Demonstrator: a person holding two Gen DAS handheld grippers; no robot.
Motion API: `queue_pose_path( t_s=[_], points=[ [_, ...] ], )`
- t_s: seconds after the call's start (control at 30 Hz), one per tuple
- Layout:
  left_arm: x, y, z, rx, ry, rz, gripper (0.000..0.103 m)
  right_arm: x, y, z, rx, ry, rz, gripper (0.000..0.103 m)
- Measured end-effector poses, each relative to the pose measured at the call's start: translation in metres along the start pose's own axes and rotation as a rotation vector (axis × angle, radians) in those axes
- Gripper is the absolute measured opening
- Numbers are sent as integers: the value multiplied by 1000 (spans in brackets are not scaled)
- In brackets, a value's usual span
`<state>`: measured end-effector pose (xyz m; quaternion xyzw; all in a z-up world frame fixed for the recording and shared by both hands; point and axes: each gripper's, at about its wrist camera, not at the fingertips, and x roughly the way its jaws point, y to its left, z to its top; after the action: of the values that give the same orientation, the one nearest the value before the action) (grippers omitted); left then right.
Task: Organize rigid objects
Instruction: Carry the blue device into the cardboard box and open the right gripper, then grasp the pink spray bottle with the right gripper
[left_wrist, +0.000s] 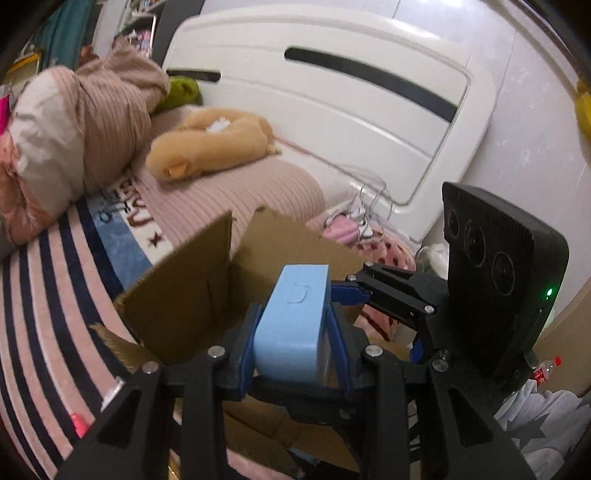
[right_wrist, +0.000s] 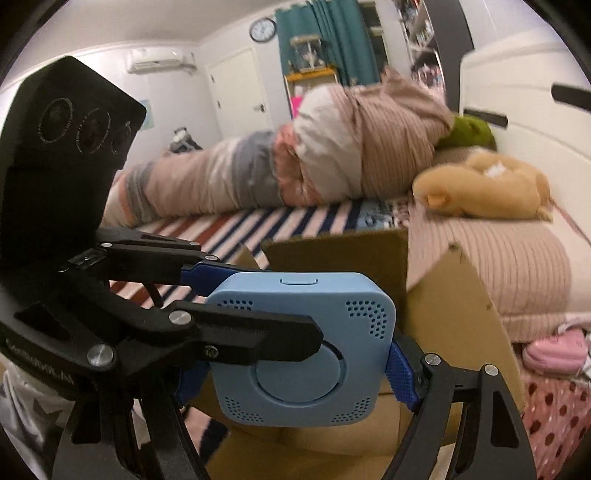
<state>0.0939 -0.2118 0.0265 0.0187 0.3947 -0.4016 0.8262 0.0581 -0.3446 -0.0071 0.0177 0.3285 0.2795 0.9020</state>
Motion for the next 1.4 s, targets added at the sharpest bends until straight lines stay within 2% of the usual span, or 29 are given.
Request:
queue_pose_path(
  t_s=[0.2,0.3,0.33,0.47,0.7,0.77,1.0,1.13,1.23,1.33,1.4],
  points=[
    [17,0,-5,15,45,25,35,17,-3,-6,9,88,-43,78],
    [11,3,-5,8,27,45,52,21,0,-7,-11,117,-85,81],
    [7,5,-5,0,17,46,54,21,1,-7,-10,119,-88,86],
    [-16,15,-7,-28,-28,65,60,16,4,-5,-13,111,-99,92],
    [-75,36,-28,-78,-114,188,66,-3,44,7,-148,24,-129,93],
    [-96,47,-41,-93,-140,245,67,-7,61,12,-174,3,-87,93],
    [-139,91,-95,-163,-172,404,67,10,122,14,-238,21,81,93],
    [-152,121,-135,-215,-168,463,67,33,159,3,-316,62,126,84],
    [-153,141,-162,-255,-158,486,67,62,180,-8,-345,140,158,82],
    [-150,161,-183,-290,-145,507,67,101,190,-17,-336,241,157,69],
    [-148,174,-196,-313,-138,510,67,130,190,-22,-305,313,159,65]
  ],
)
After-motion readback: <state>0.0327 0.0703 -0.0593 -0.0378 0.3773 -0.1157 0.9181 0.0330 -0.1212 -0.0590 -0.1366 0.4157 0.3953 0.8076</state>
